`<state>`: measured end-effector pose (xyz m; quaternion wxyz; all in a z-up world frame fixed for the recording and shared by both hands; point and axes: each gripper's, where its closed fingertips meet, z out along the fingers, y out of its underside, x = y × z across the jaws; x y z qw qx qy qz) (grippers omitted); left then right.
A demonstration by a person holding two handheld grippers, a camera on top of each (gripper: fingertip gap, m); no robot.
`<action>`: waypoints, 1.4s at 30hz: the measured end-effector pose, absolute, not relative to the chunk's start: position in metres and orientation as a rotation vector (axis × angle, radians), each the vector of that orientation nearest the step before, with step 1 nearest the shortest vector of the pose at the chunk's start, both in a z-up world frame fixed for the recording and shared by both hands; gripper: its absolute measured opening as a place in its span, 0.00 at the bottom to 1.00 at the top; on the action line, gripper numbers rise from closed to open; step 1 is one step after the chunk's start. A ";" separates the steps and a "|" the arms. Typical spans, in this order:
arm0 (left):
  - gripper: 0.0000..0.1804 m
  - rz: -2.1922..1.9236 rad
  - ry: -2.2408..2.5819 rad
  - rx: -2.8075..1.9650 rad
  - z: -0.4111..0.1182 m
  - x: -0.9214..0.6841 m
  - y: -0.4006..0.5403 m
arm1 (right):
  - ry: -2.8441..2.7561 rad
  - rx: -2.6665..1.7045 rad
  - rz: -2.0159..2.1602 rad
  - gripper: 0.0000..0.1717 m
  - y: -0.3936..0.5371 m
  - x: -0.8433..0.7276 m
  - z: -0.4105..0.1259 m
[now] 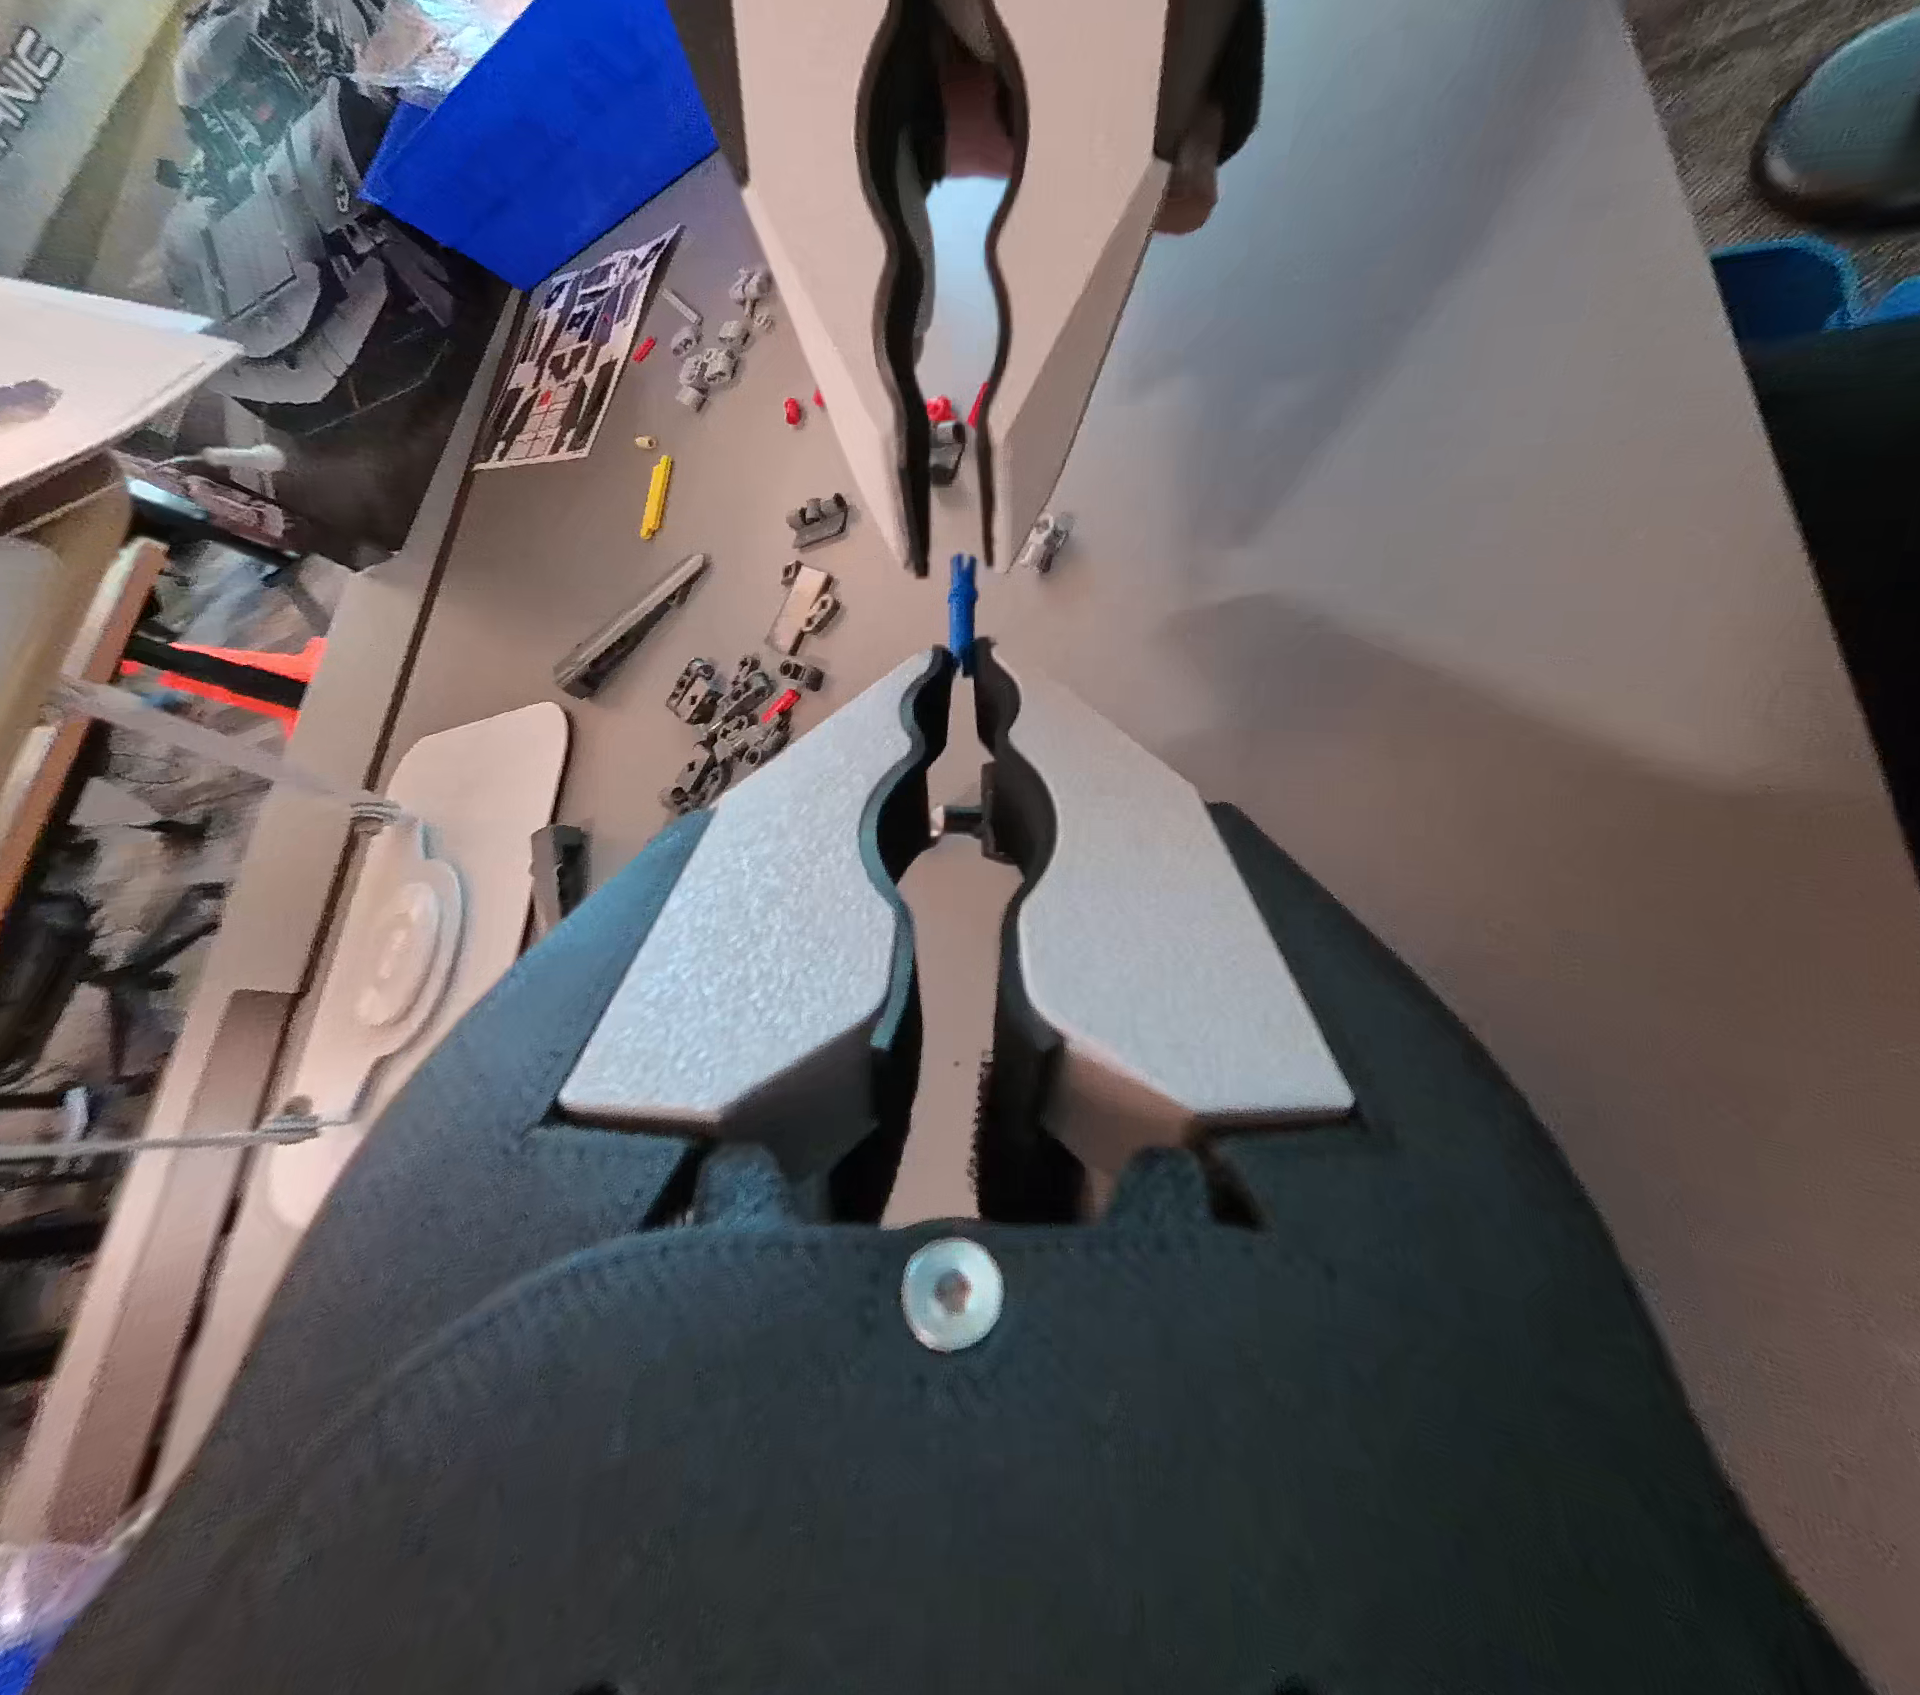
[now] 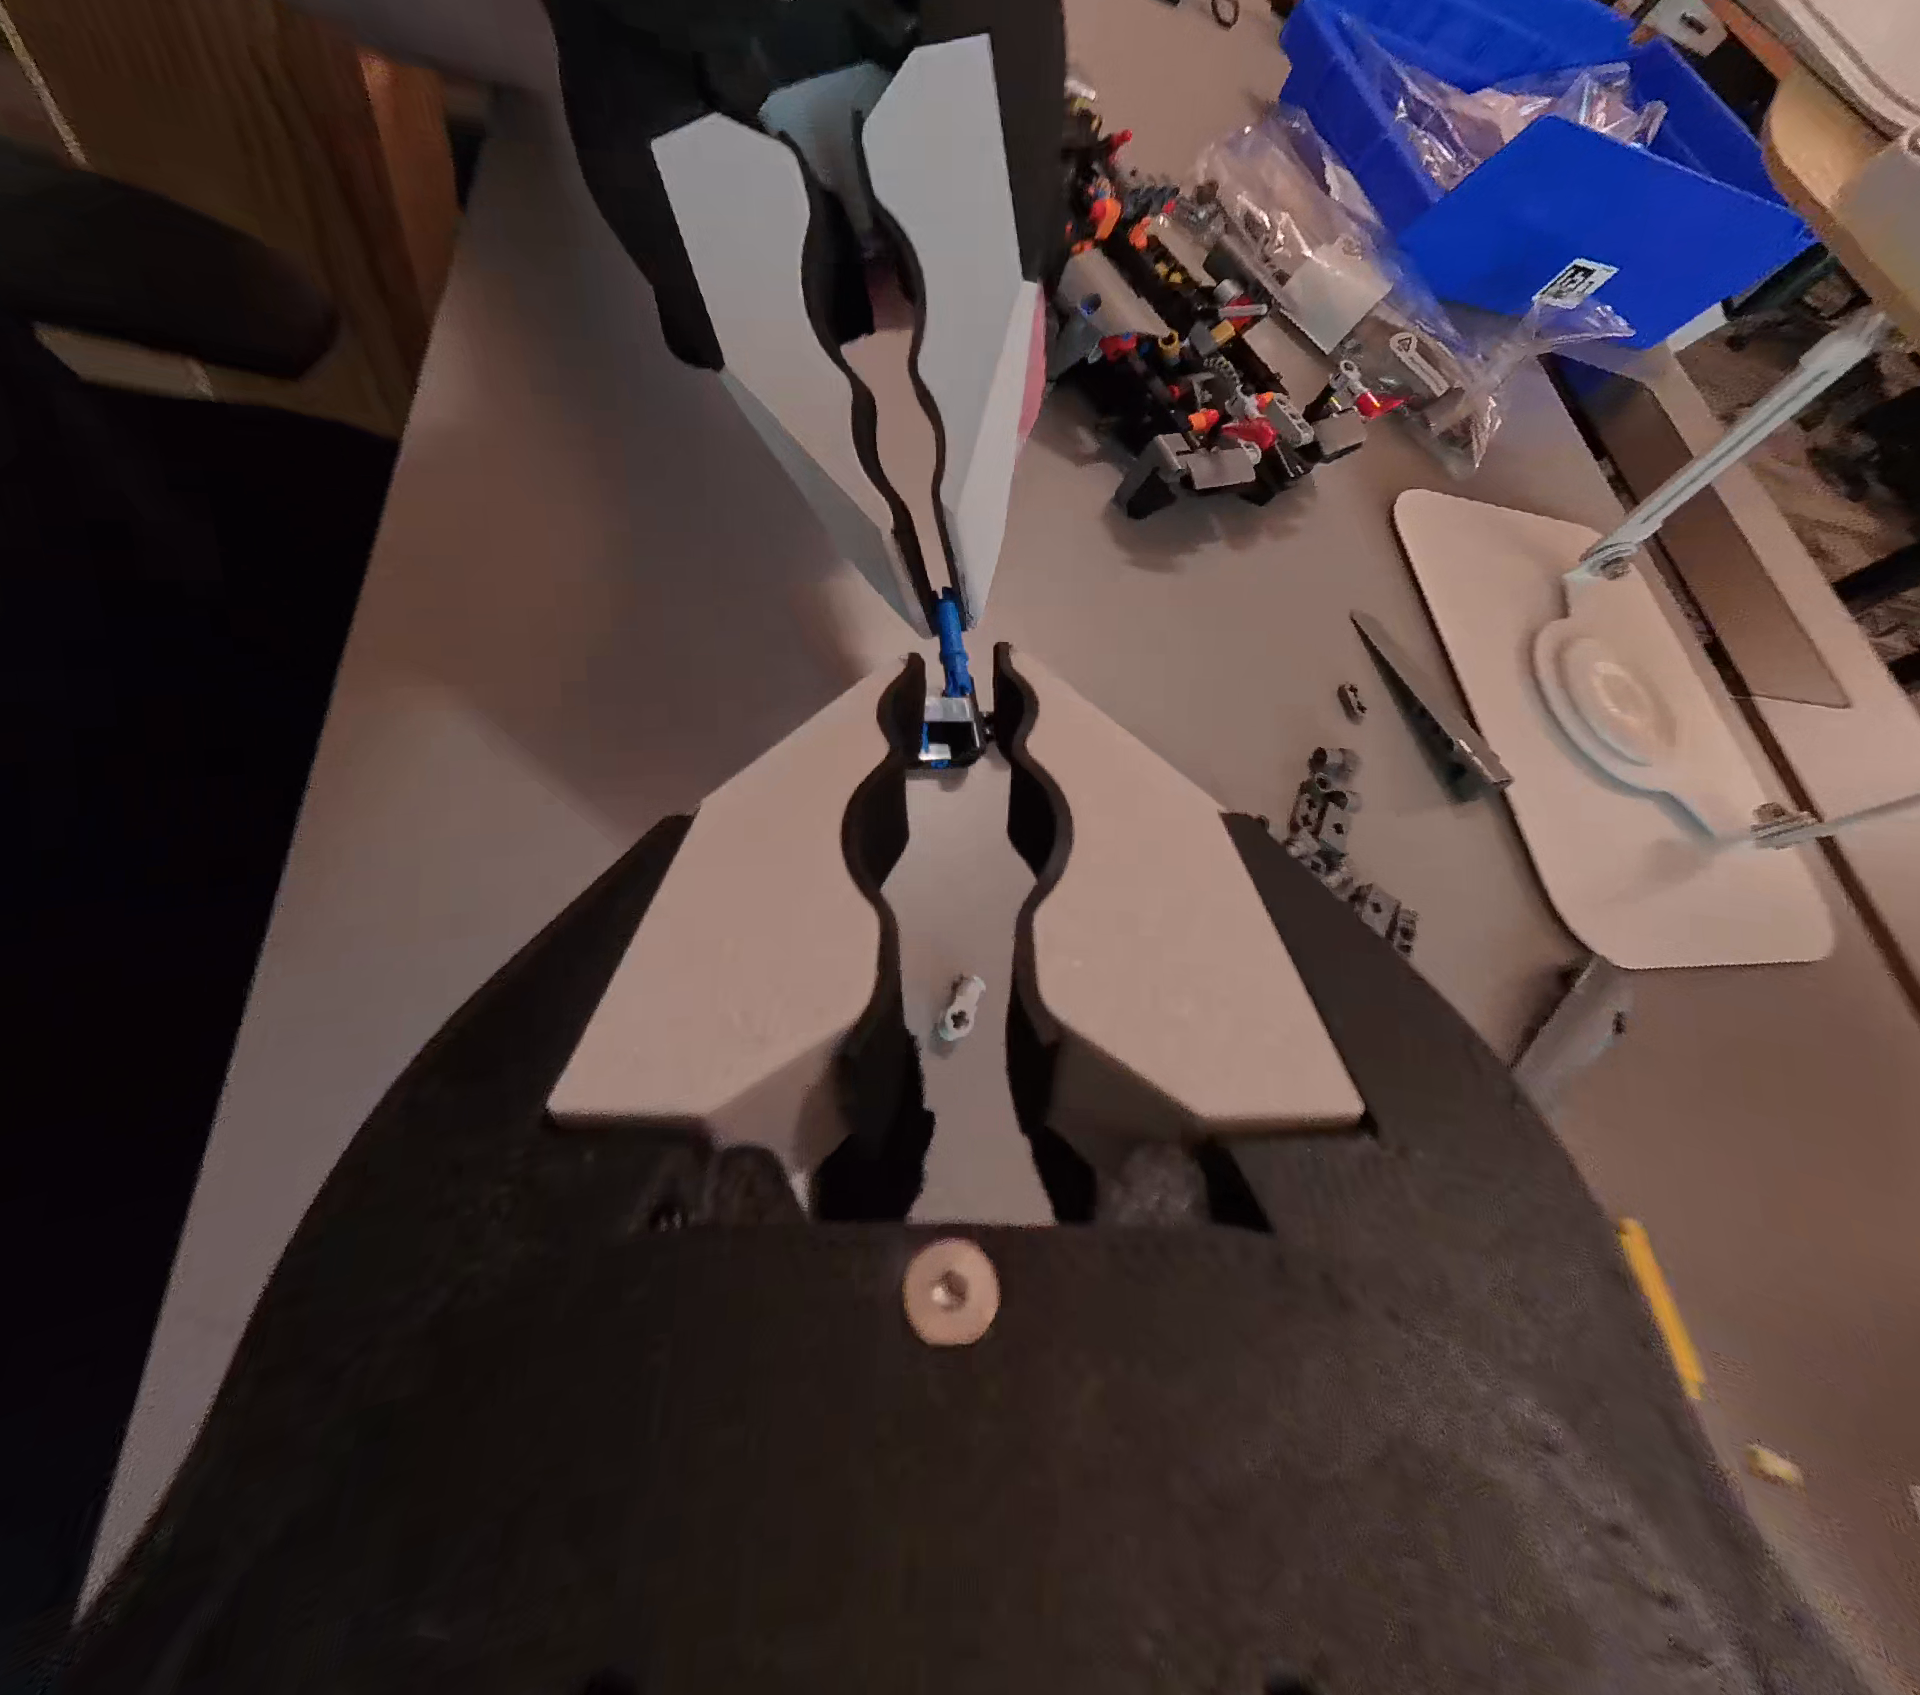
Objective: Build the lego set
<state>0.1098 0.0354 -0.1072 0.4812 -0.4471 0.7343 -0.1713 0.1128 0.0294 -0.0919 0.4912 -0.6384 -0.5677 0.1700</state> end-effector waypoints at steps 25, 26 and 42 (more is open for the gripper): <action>0.01 -0.678 1.702 -1.129 -0.092 0.111 0.027 | -1.327 -1.519 0.351 0.06 0.025 0.116 -0.081; 0.01 -0.692 1.702 -1.132 -0.092 0.111 0.027 | -1.335 -1.524 0.367 0.06 0.024 0.115 -0.082; 0.13 -0.451 1.775 -1.149 -0.111 0.100 0.036 | -1.370 -1.700 0.401 0.01 0.028 0.113 -0.117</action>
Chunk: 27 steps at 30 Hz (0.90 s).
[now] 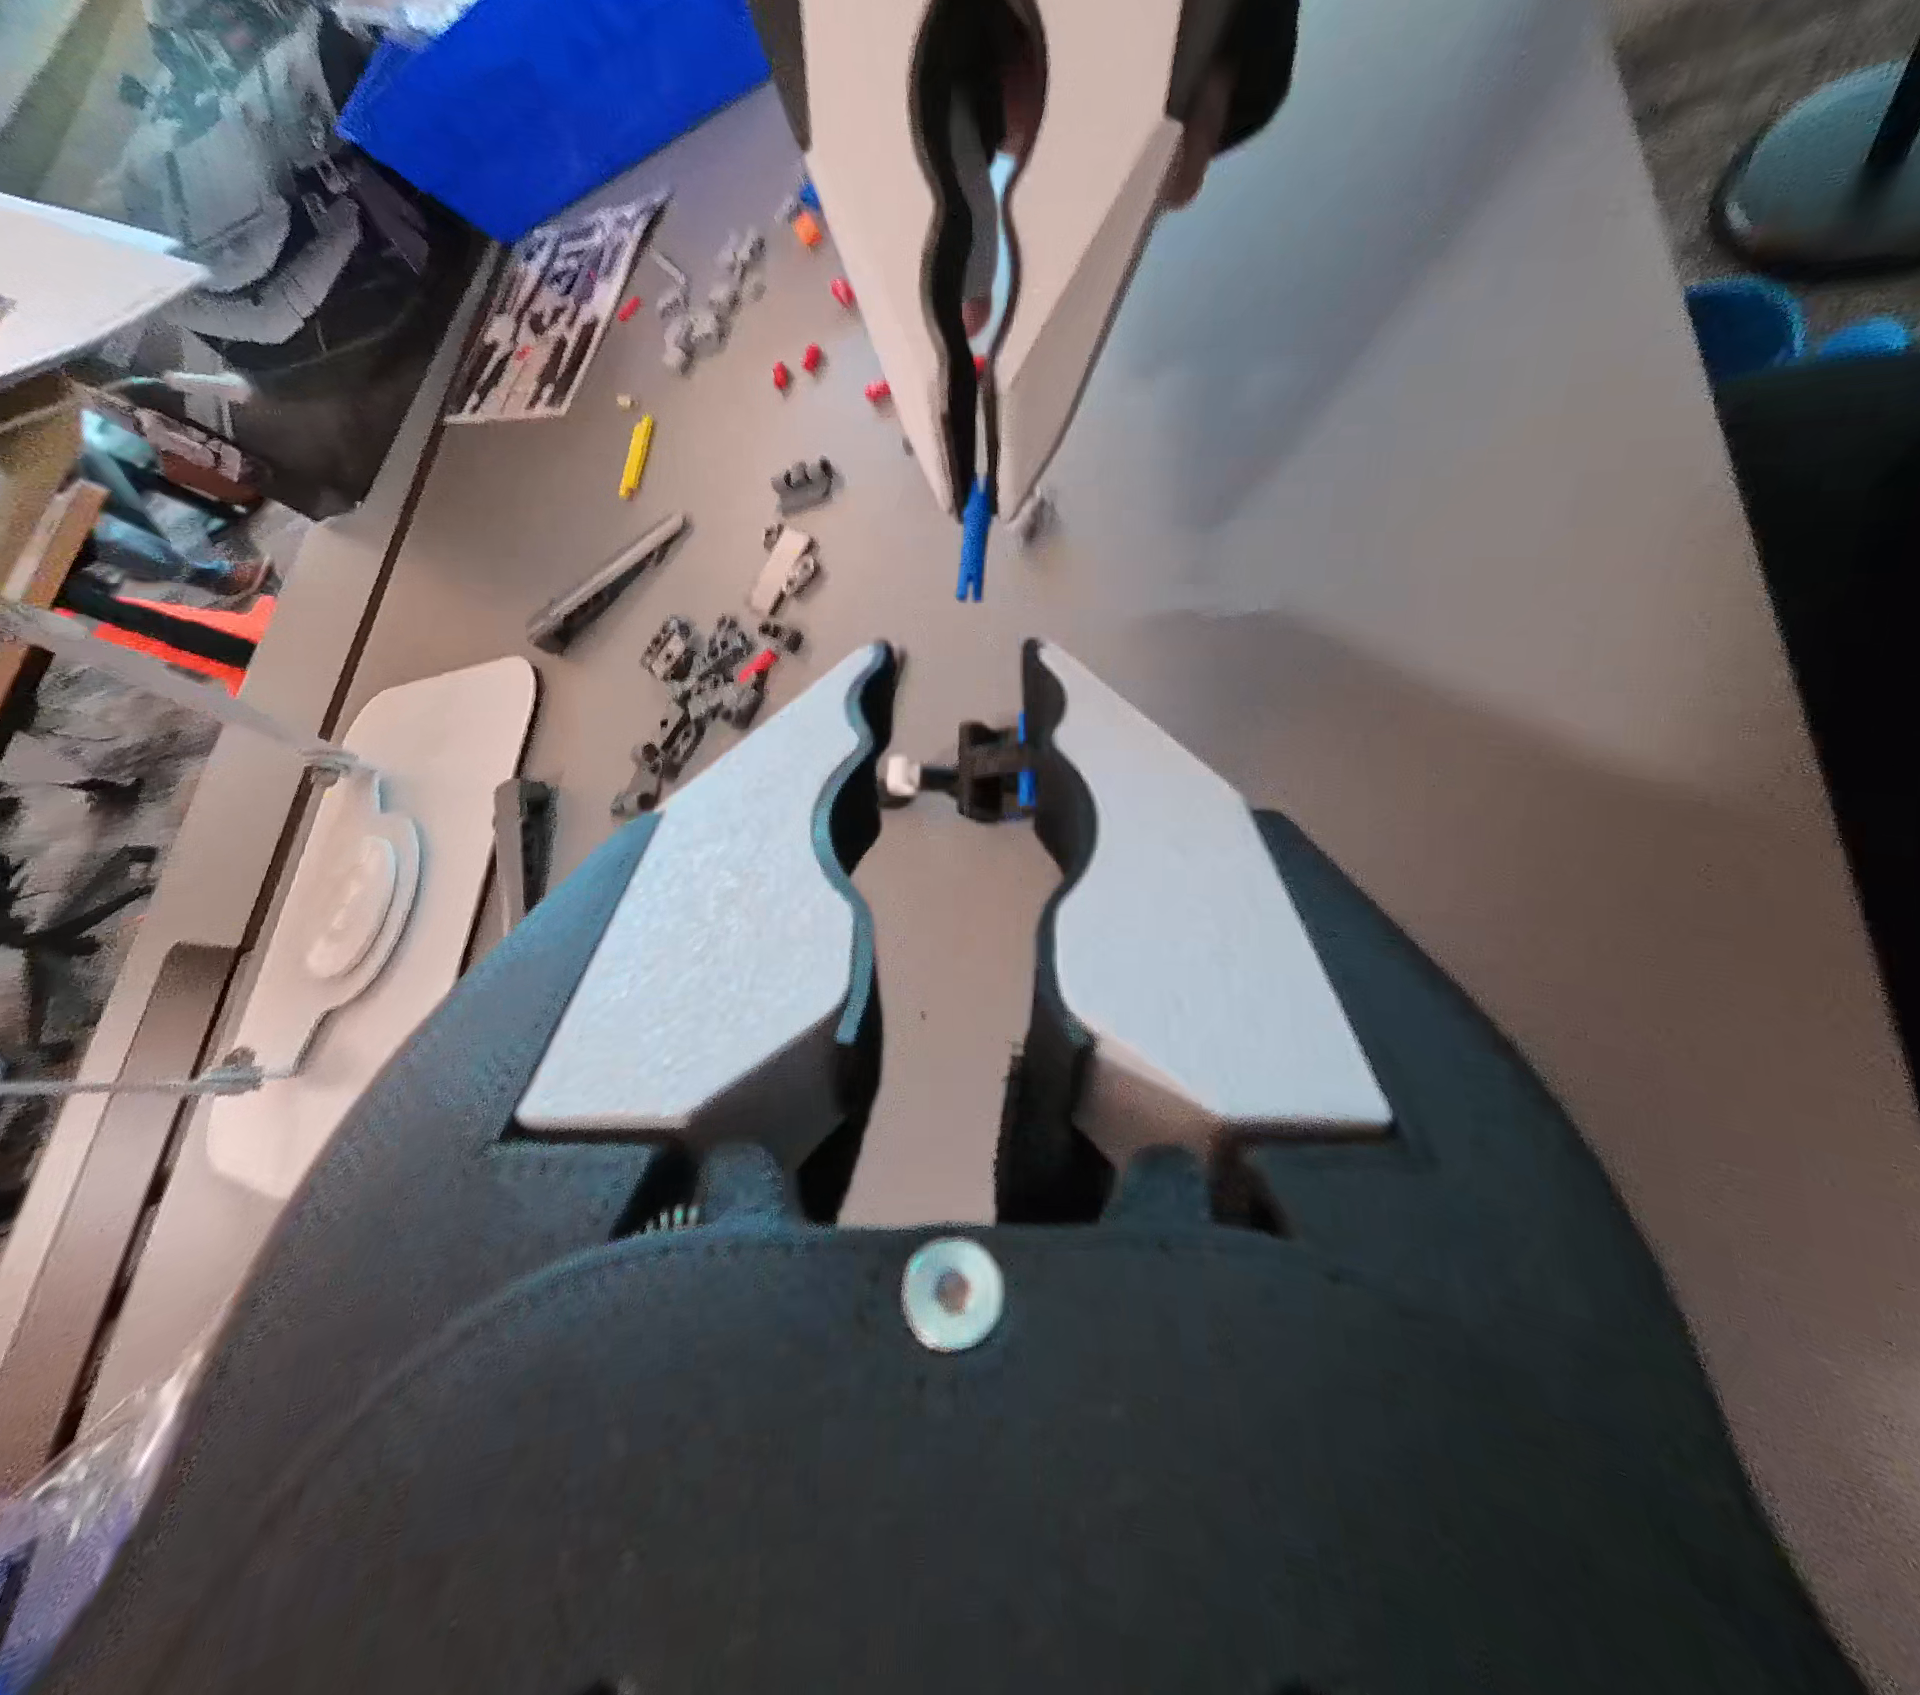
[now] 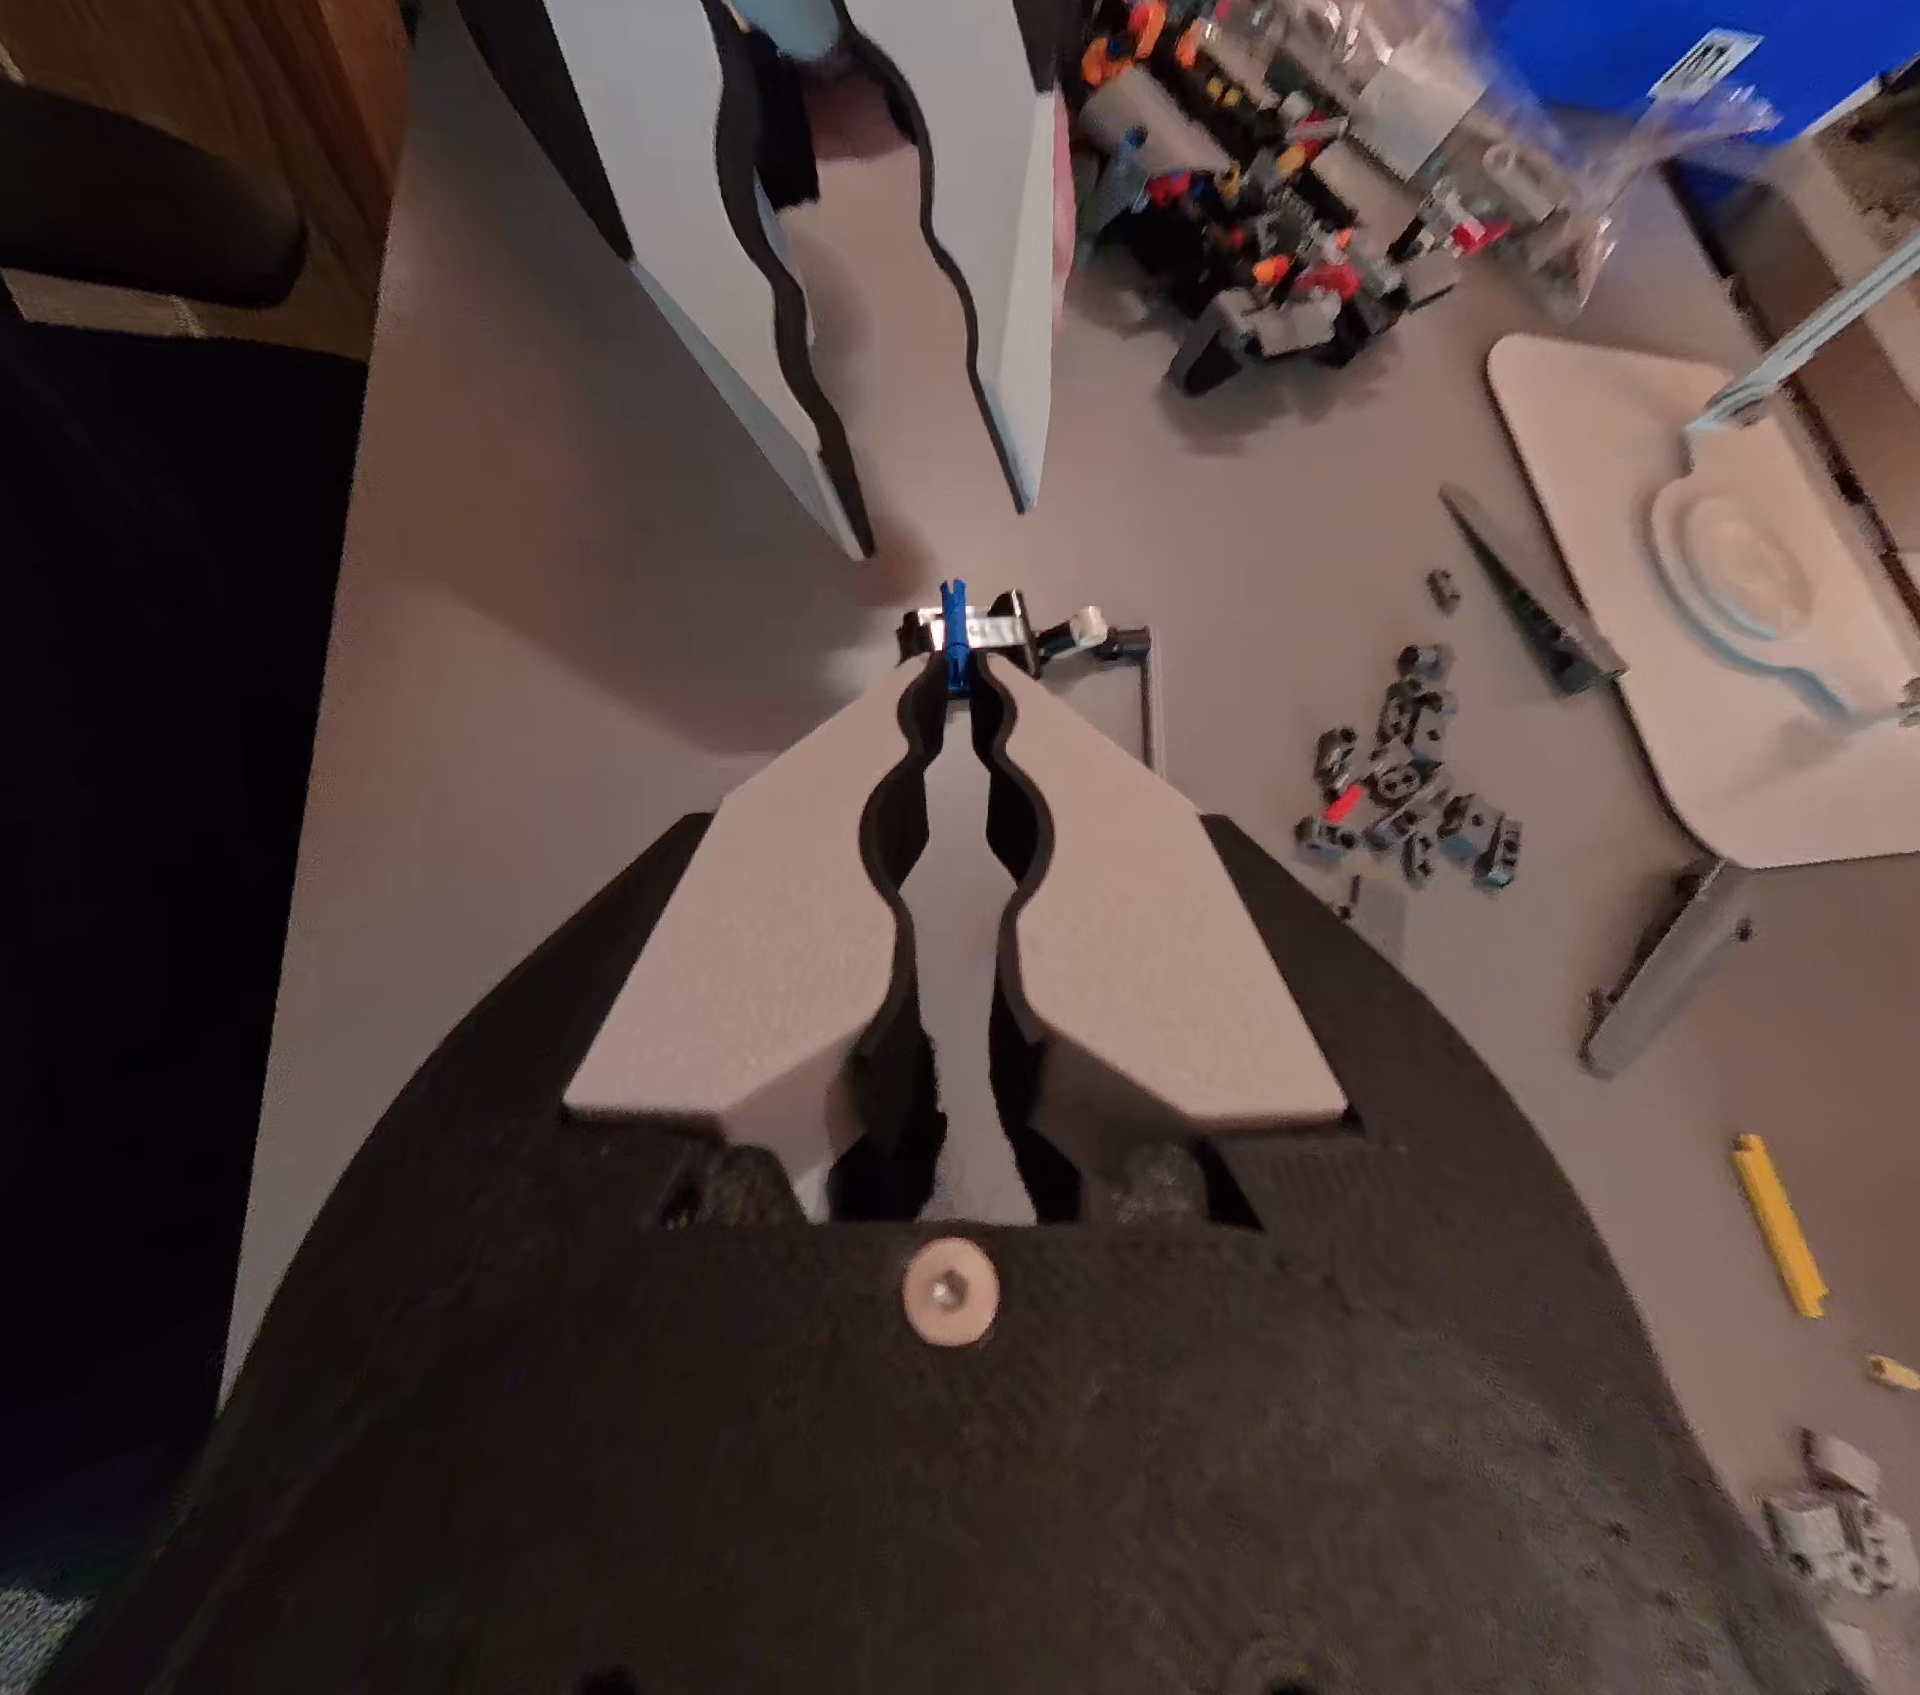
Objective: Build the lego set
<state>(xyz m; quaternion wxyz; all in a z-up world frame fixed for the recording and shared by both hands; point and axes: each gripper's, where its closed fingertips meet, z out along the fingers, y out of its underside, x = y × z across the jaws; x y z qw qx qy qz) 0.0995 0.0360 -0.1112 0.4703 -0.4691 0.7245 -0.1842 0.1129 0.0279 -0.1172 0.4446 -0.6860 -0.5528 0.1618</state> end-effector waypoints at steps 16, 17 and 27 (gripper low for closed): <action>0.24 -0.282 1.959 -1.251 -0.161 0.087 0.053 | -1.394 -1.847 0.407 0.01 0.040 0.109 -0.161; 0.24 -0.293 1.970 -1.256 -0.163 0.087 0.052 | -1.395 -1.849 0.406 0.01 0.040 0.109 -0.162; 0.16 -0.315 1.953 -1.289 -0.166 0.095 0.058 | -1.349 -1.849 0.422 0.01 0.043 0.106 -0.161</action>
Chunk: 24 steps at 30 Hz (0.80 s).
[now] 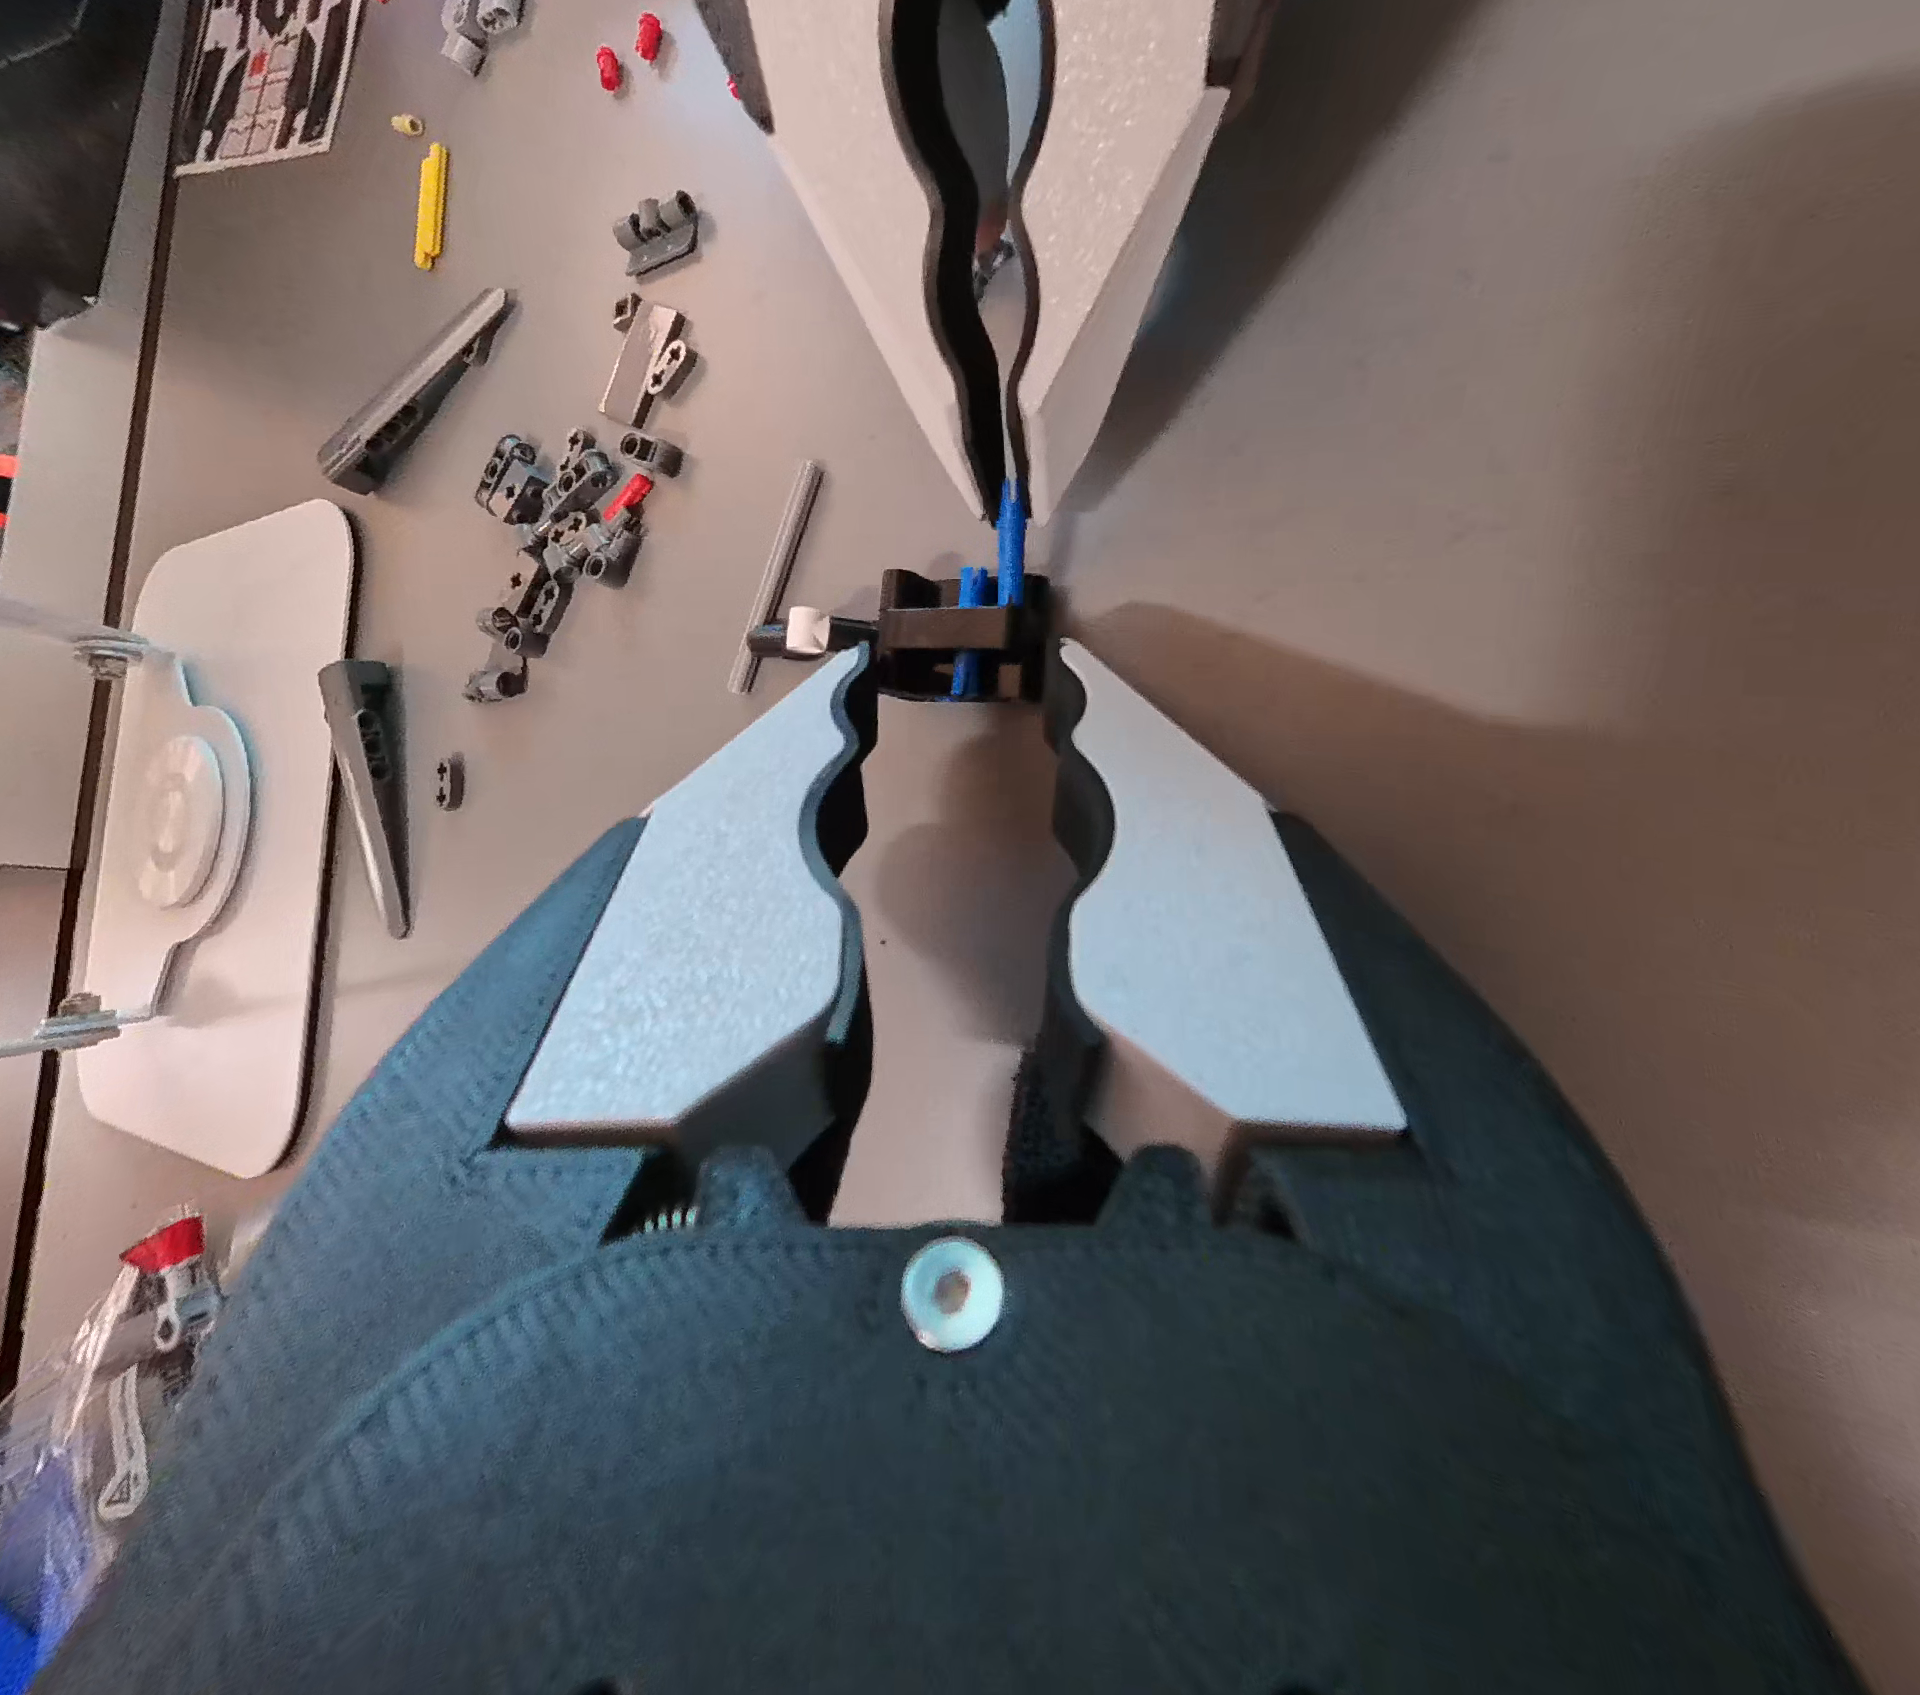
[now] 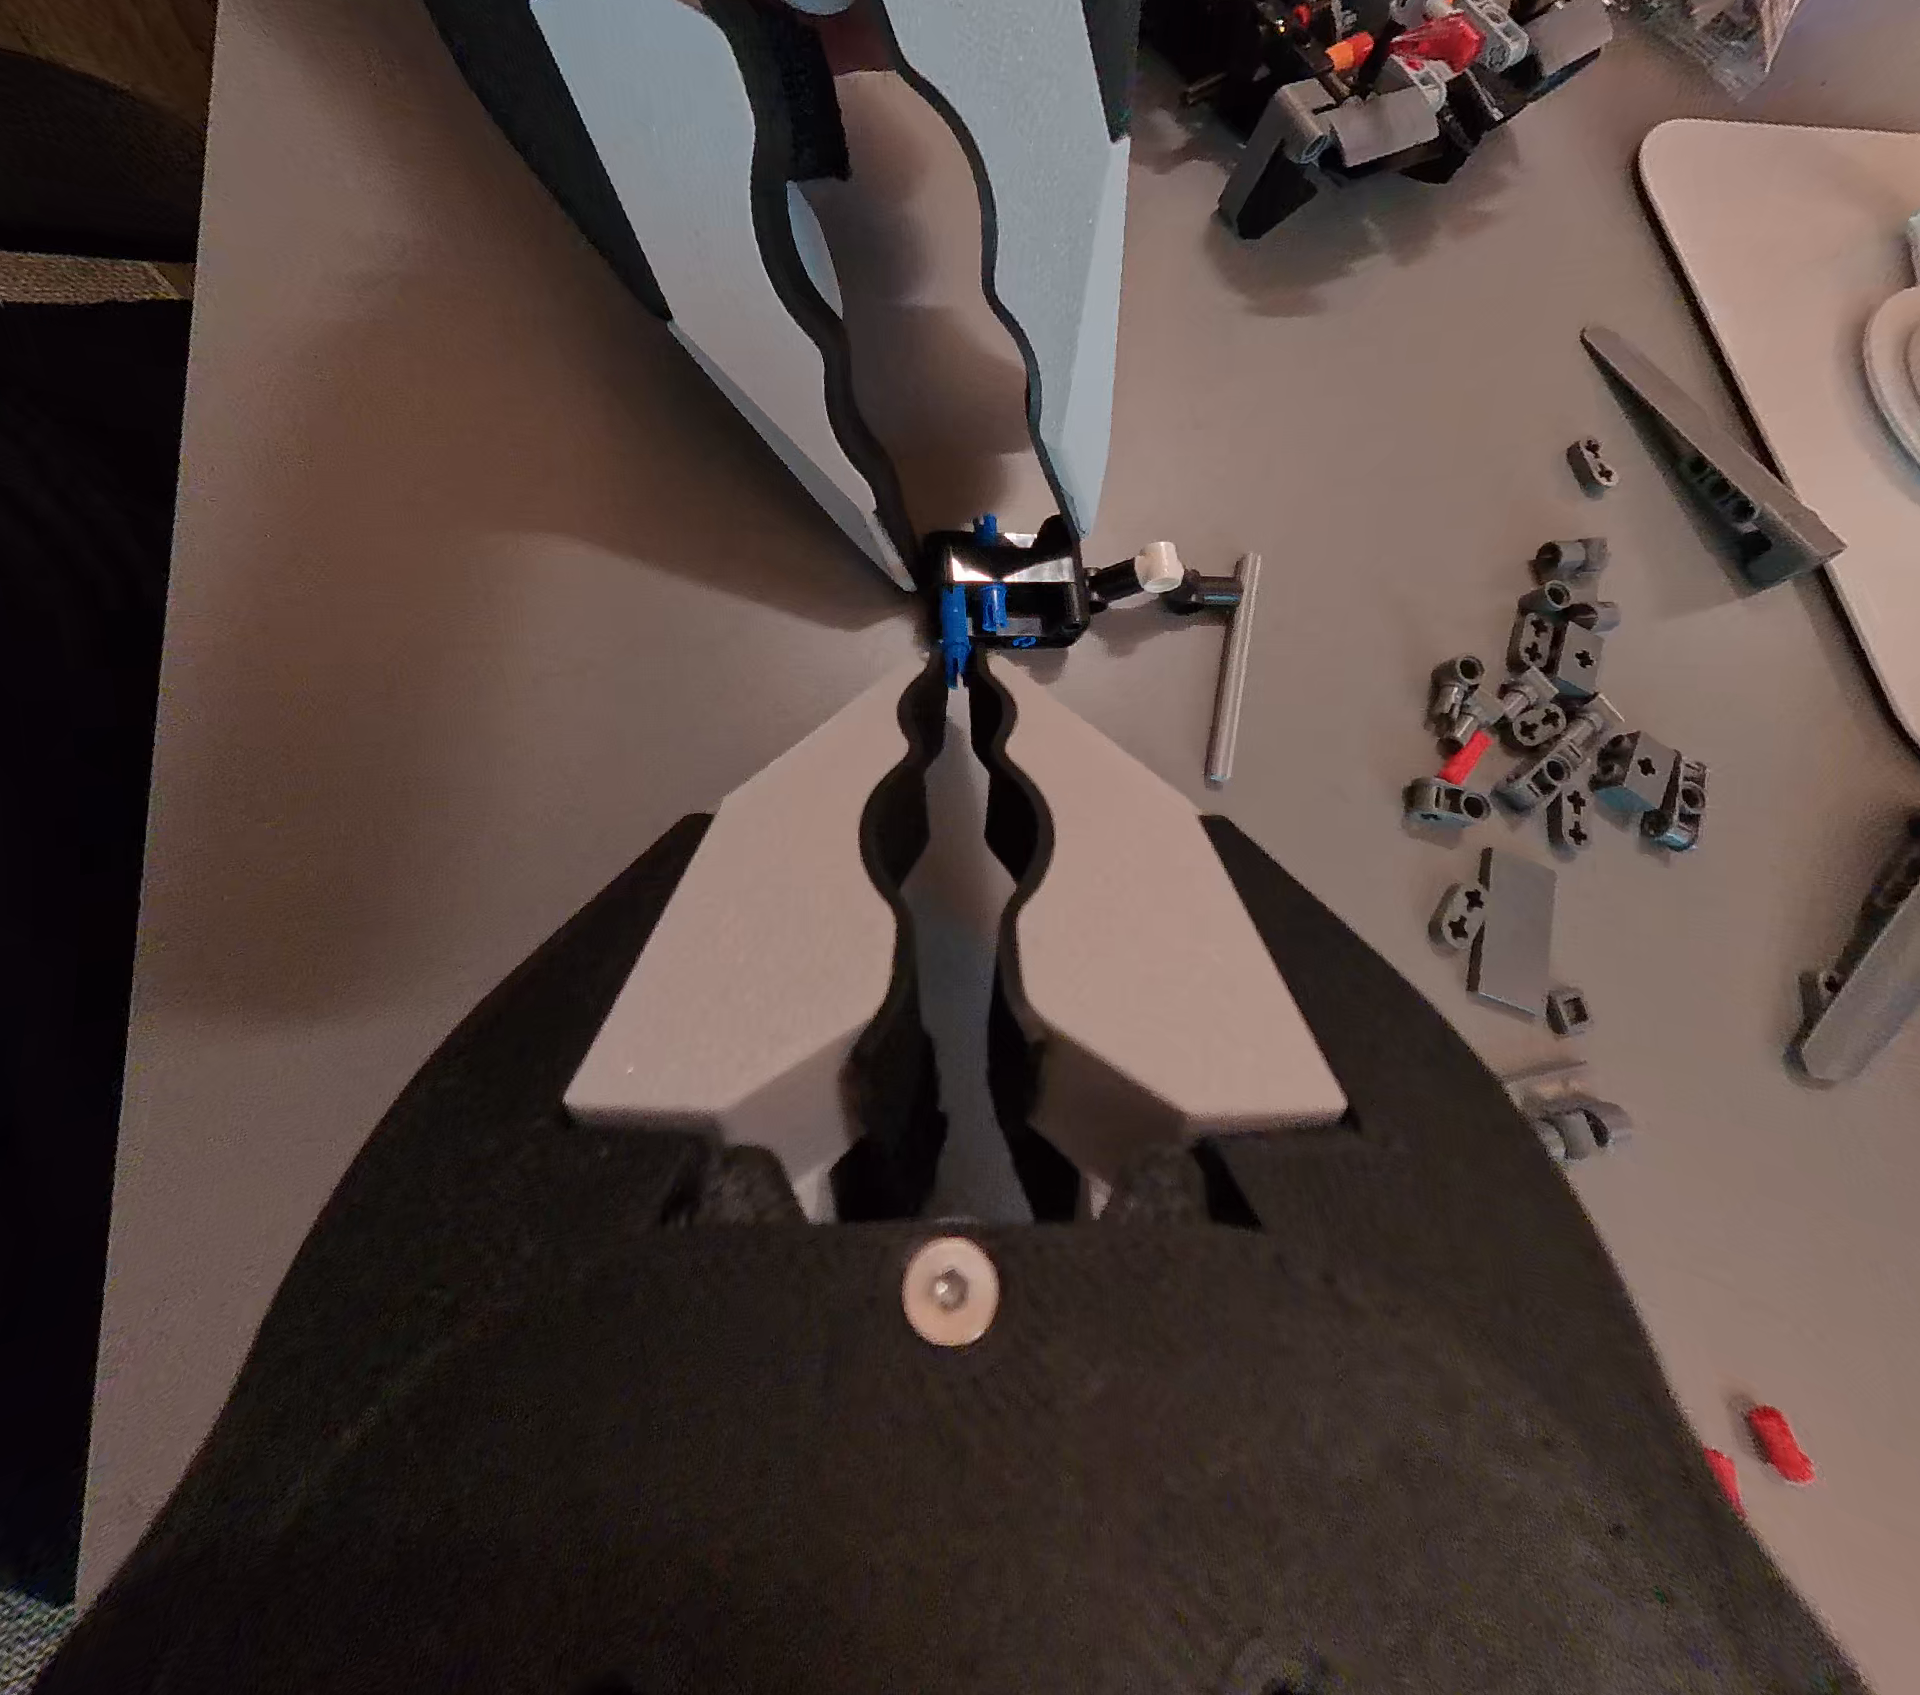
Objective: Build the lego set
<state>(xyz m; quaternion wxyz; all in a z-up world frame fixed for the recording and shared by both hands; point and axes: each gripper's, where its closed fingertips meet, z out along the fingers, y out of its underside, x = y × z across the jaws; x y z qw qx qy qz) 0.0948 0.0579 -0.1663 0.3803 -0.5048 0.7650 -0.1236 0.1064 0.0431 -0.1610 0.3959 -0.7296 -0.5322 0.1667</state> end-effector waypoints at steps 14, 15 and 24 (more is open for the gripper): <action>0.16 -0.307 1.976 -1.246 -0.166 0.097 0.059 | -1.334 -1.830 0.358 0.01 0.045 0.109 -0.162; 0.16 -0.309 1.974 -1.246 -0.166 0.097 0.059 | -1.331 -1.826 0.354 0.01 0.045 0.109 -0.162; 0.16 -0.314 1.956 -1.246 -0.166 0.098 0.059 | -1.347 -1.776 0.252 0.01 0.044 0.108 -0.163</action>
